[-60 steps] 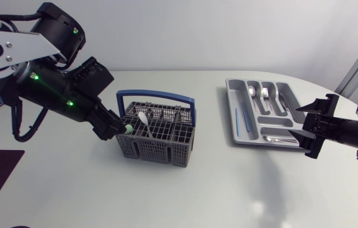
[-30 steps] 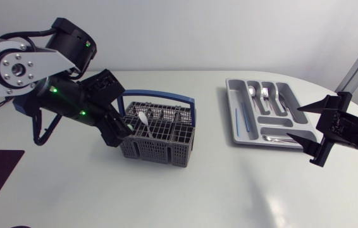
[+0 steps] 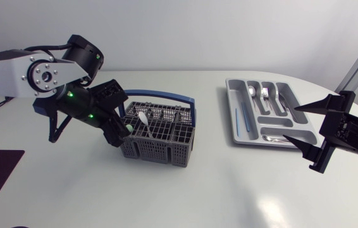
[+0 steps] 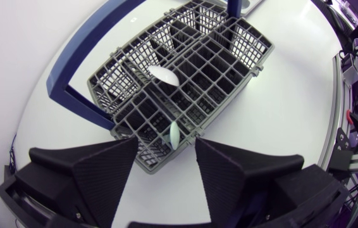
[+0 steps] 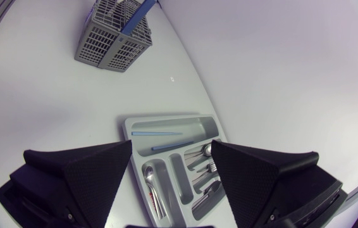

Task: Unload the cutlery basket into the drawer organizer.

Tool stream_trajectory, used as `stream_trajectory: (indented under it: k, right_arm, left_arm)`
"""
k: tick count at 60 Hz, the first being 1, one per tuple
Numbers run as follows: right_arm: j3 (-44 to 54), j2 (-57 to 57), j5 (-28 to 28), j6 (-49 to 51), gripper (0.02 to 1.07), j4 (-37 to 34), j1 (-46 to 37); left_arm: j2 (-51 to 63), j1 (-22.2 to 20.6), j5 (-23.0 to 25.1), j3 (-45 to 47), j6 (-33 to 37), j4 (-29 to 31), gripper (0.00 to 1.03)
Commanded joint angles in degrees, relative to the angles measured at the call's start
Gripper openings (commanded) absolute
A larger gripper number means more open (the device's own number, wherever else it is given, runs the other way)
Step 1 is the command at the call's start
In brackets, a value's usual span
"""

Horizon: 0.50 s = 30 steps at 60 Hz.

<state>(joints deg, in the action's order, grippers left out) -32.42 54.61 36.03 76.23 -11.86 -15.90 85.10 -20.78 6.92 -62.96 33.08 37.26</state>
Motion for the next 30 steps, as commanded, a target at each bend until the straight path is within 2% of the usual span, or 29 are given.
stream_trajectory:
  k: [1, 11, 21, 30]
  right_arm:
    - [1.7, -0.9, 0.4, -1.3, 0.92, -0.9, 0.6]
    - [2.2, -1.6, 0.4, -1.7, 0.92, -0.9, 1.0]
    - [2.2, -2.3, 0.4, -2.0, 0.92, -0.9, 1.2]
    - [2.2, -2.9, 0.1, -2.5, 0.92, -1.1, 1.6]
  left_arm:
    - [1.6, 0.2, -0.2, 0.3, 1.5, -0.8, 0.69]
    - [2.2, 0.0, 0.8, 0.4, 1.5, -1.3, 0.53]
    - [2.5, 0.3, 2.5, 0.6, 2.0, -1.9, 0.19]
    - [2.3, 0.6, 4.4, 0.9, 3.0, -2.0, 0.16]
